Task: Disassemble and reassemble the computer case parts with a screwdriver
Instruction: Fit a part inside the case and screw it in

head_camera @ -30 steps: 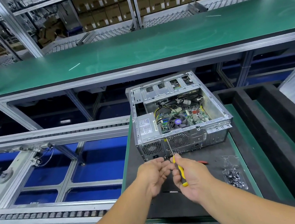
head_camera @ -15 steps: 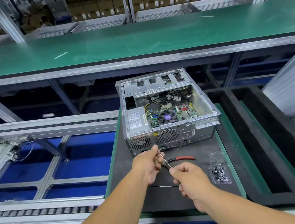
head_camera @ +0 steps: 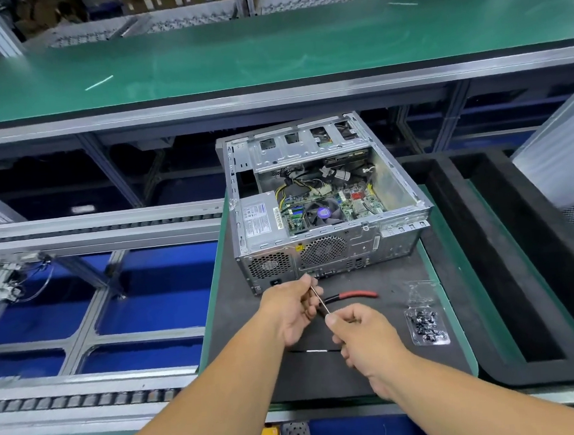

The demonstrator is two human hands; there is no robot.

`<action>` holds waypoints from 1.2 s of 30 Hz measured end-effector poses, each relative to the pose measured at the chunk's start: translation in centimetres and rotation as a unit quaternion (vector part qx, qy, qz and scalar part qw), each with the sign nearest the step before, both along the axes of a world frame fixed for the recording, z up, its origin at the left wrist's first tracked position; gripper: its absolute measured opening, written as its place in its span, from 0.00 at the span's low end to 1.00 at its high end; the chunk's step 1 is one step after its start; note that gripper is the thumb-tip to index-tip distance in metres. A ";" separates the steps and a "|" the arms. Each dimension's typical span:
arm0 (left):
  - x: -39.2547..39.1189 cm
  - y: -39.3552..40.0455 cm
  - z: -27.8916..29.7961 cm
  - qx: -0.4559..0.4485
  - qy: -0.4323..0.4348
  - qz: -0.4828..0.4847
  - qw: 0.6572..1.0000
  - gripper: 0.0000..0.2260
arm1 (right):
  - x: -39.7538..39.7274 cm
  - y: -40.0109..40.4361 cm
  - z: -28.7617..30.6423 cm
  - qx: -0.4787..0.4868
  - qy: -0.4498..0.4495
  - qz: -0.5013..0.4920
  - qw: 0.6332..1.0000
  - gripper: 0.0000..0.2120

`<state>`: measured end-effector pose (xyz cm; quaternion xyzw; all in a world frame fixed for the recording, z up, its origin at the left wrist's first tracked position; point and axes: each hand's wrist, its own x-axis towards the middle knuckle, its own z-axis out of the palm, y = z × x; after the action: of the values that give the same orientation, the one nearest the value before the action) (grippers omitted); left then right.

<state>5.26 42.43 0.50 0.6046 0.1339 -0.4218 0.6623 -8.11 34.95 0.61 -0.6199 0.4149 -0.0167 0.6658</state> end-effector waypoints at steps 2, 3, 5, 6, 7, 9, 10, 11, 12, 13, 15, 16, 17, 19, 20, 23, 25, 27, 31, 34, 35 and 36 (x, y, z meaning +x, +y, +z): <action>0.4 -0.2 -0.1 -0.011 0.009 0.006 1.000 0.08 | 0.8 0.2 -0.2 0.011 -0.001 -0.008 1.000 0.07; 0.6 -0.3 -0.2 -0.011 0.011 0.007 1.000 0.09 | 1.1 0.3 -0.4 0.020 -0.001 -0.012 1.000 0.06; 1.0 -0.5 -0.3 -0.009 0.011 0.005 1.000 0.11 | 1.7 0.6 -0.7 0.040 0.001 -0.024 0.999 0.06; 1.1 -0.5 -0.4 -0.010 0.011 0.003 1.000 0.11 | 2.0 0.7 -0.8 0.052 0.002 -0.032 0.998 0.06; 1.3 -0.6 -0.5 -0.012 0.012 0.002 1.000 0.10 | 2.2 0.8 -1.0 0.063 0.002 -0.040 0.997 0.05; 1.6 -0.7 -0.5 -0.018 0.017 0.001 1.000 0.10 | 2.6 0.9 -1.2 0.081 0.000 -0.055 0.995 0.05; 1.8 -0.8 -0.5 -0.020 0.019 0.001 1.000 0.10 | 2.8 0.8 -1.3 0.085 -0.001 -0.060 0.995 0.05; 2.0 -0.8 -0.6 -0.021 0.020 0.002 1.000 0.10 | 2.9 0.8 -1.3 0.087 -0.001 -0.063 0.994 0.05; 2.1 -0.8 -0.6 -0.020 0.021 0.002 1.000 0.10 | 3.0 0.7 -1.4 0.088 0.000 -0.065 0.994 0.05; 2.2 -0.7 -0.7 -0.018 0.022 0.002 1.000 0.10 | 3.1 0.7 -1.5 0.090 0.002 -0.066 0.994 0.05; 2.3 -0.6 -0.8 -0.017 0.024 0.006 1.000 0.10 | 3.1 0.7 -1.6 0.094 0.004 -0.066 0.993 0.05; 2.3 -0.5 -0.9 -0.018 0.024 0.007 1.000 0.09 | 3.1 0.7 -1.6 0.098 0.002 -0.067 0.993 0.05; 2.4 -0.5 -0.9 -0.018 0.023 0.007 1.000 0.09 | 3.1 0.8 -1.6 0.105 -0.001 -0.067 0.992 0.05; 2.5 -0.5 -1.0 -0.014 0.021 0.005 1.000 0.10 | 3.2 0.9 -1.4 0.122 -0.008 -0.069 0.990 0.07; 2.5 -0.6 -1.0 -0.010 0.020 0.005 1.000 0.10 | 3.2 0.9 -1.3 0.129 -0.007 -0.070 0.989 0.08; 2.6 -0.7 -1.2 -0.002 0.014 0.006 1.000 0.10 | 3.6 1.1 -0.8 0.156 0.011 -0.077 0.985 0.12; 2.4 -0.6 -1.4 0.006 0.006 -0.003 1.000 0.10 | 3.8 1.3 -0.5 0.178 0.027 -0.089 0.980 0.14; 2.1 -0.3 -1.6 0.017 -0.004 -0.020 1.000 0.10 | 4.0 1.5 -0.3 0.219 0.034 -0.102 0.970 0.15; 1.9 0.0 -1.8 0.034 -0.019 -0.023 0.999 0.09 | 3.9 1.4 0.1 0.304 0.017 -0.099 0.947 0.15; 1.9 -0.6 -1.6 0.061 -0.033 -0.014 0.997 0.07 | 3.3 1.7 -0.3 0.286 0.021 -0.081 0.955 0.12; 1.8 -0.9 -1.6 0.075 -0.042 -0.017 0.996 0.07 | 3.0 1.8 -0.5 0.273 0.028 -0.082 0.958 0.12; 1.8 -1.0 -1.6 0.089 -0.052 -0.021 0.994 0.07 | 2.7 1.9 -0.6 0.263 0.033 -0.085 0.960 0.12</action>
<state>7.02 41.41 -1.12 0.6853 0.1235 -0.3898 0.6027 -5.36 36.87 -0.04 -0.3855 0.4776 0.0565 0.7875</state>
